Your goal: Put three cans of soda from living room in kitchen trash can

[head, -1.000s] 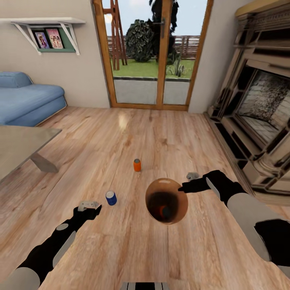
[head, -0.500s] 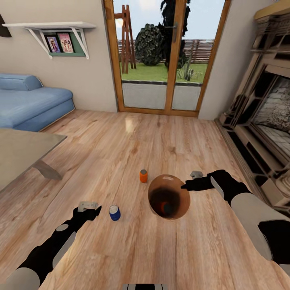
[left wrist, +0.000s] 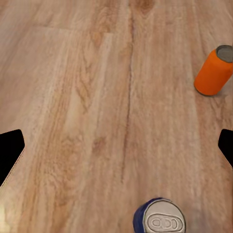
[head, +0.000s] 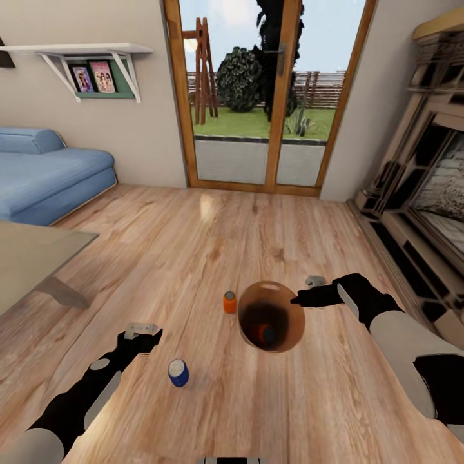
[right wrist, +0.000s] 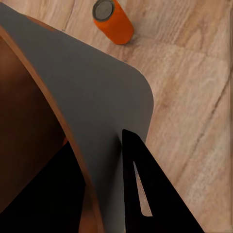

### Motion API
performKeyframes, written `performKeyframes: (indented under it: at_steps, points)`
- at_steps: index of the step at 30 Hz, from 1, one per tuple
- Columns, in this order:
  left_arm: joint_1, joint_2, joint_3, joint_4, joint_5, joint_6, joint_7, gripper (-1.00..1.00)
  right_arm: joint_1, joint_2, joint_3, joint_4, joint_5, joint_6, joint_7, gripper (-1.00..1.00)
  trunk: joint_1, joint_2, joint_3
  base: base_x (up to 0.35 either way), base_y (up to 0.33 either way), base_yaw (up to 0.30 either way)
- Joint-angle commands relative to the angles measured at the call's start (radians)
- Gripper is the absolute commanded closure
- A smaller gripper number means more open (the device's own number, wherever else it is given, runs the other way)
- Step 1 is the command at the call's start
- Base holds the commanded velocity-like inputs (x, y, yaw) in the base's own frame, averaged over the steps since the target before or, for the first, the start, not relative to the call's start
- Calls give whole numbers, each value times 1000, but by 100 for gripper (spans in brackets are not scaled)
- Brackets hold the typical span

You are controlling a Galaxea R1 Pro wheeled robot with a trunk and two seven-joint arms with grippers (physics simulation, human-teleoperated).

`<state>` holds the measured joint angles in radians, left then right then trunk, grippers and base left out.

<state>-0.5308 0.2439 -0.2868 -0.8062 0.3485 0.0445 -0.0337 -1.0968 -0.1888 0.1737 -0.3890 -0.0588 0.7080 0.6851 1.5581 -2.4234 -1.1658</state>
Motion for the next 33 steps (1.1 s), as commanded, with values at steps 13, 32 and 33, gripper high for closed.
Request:
performKeyframes:
  at_steps: [13,32,33]
  points:
    - [0,0,-3,0,0,-33,0,-100,0,0,-6,0,-22,11,1,100,0,0,11,59,0,-60]
    - [0,0,-3,2,-2,-33,-2,-100,0,-1,-61,1,-21,17,-1,100,0,0,26,0,34,-219]
    - [0,0,-3,2,-2,-32,-3,-100,0,-1,-63,1,-21,17,-1,100,0,0,27,0,216,-242]
